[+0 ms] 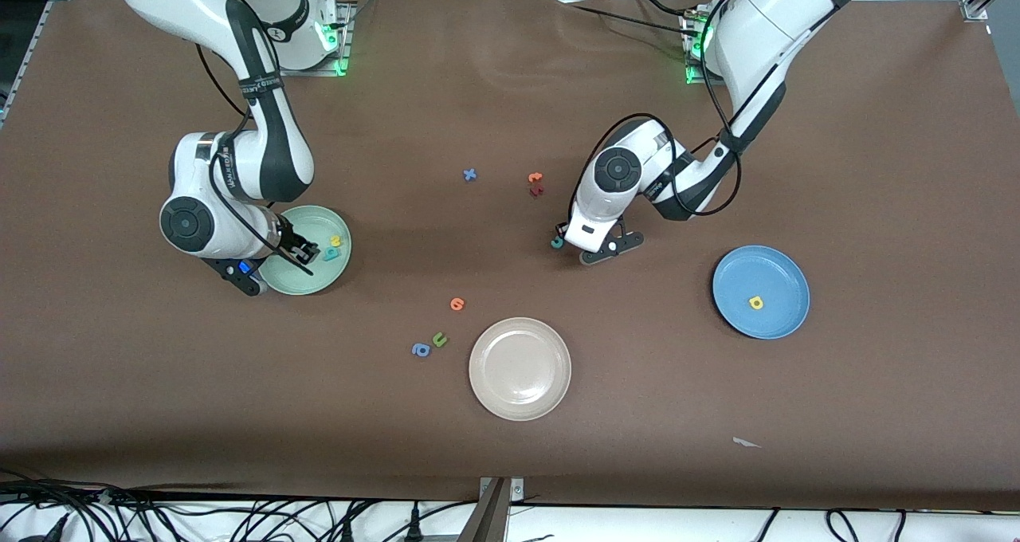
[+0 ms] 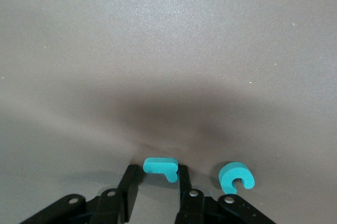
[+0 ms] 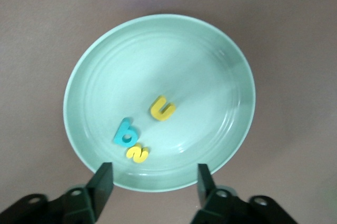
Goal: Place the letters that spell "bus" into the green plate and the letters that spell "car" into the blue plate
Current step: 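Grasp a teal letter with the left gripper while the right gripper retracts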
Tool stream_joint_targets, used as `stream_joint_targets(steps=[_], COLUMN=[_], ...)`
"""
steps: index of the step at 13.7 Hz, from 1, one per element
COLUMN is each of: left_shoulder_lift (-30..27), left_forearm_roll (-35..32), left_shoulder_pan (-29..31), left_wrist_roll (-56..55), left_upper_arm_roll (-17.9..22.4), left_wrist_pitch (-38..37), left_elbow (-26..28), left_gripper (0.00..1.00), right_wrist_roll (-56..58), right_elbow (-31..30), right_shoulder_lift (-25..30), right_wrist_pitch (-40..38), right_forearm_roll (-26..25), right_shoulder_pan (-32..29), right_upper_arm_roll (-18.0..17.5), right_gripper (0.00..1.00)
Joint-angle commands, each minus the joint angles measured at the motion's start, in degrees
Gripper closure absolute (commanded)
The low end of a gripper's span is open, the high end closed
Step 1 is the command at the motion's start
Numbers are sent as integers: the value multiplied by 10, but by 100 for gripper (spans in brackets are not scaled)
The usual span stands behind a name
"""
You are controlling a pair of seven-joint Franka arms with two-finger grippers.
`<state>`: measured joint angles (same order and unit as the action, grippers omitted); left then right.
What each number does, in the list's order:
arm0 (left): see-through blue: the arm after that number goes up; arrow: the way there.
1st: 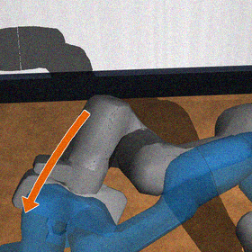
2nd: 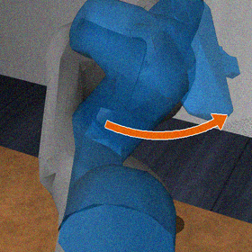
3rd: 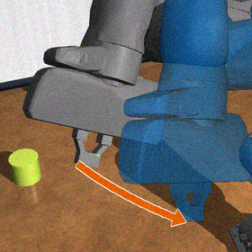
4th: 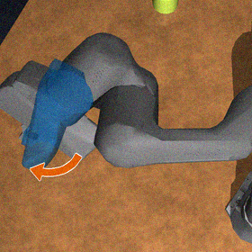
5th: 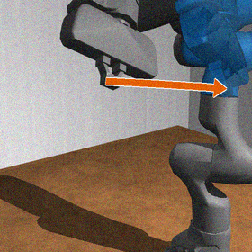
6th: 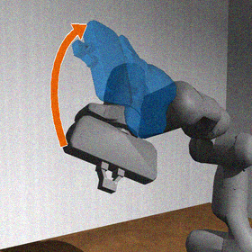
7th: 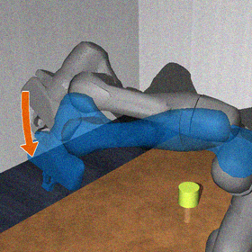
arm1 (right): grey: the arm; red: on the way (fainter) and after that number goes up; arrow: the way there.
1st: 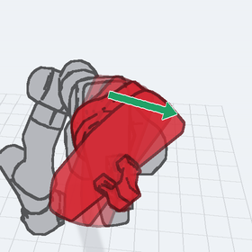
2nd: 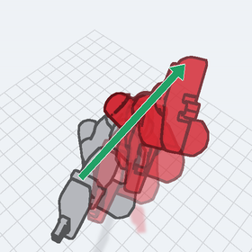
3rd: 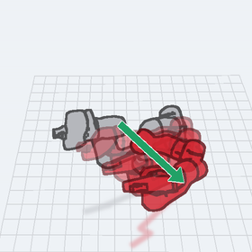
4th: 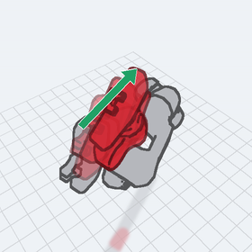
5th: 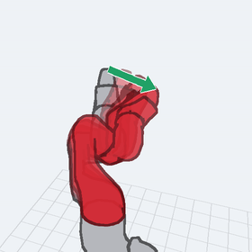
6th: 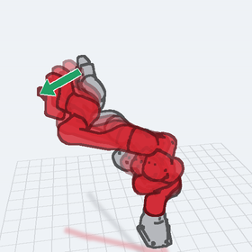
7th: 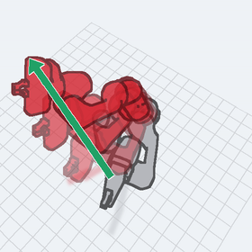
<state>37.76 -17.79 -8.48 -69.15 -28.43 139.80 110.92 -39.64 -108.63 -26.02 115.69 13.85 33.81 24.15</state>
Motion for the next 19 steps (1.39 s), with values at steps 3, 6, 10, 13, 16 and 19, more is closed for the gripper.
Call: stream_joint_targets(steps=[3, 6, 10, 13, 16, 19], left_shoulder_lift=[13, 14, 13, 13, 9, 7], left_forearm_roll=[-22, -26, -37, -39, -40, -40], left_shoulder_pan=[-9, -8, -8, -8, 0, 0], left_wrist_roll=[-15, -15, -18, -16, -11, -12], left_upper_arm_roll=[8, 9, 11, 11, 12, 12], left_wrist_pitch=[2, 2, 2, 2, -5, -15], left_elbow=[-12, -12, -12, -12, -11, -11], left_gripper=[69, 70, 76, 65, 57, 57], right_wrist_roll=[2, 55, 185, 341, 414, 408], right_elbow=[0, 27, 153, 221, 236, 244], right_shoulder_lift=[45, 94, 102, 102, 116, 158], right_wrist_pitch=[-19, -73, -219, -302, -327, -361], right_forearm_roll=[9, -8, -57, -56, -55, -98], right_shoulder_pan=[11, 11, 9, 8, 9, 22], right_upper_arm_roll=[-11, -17, 26, 91, 128, 112], right_gripper=[0, 0, 0, 0, 0, 0])
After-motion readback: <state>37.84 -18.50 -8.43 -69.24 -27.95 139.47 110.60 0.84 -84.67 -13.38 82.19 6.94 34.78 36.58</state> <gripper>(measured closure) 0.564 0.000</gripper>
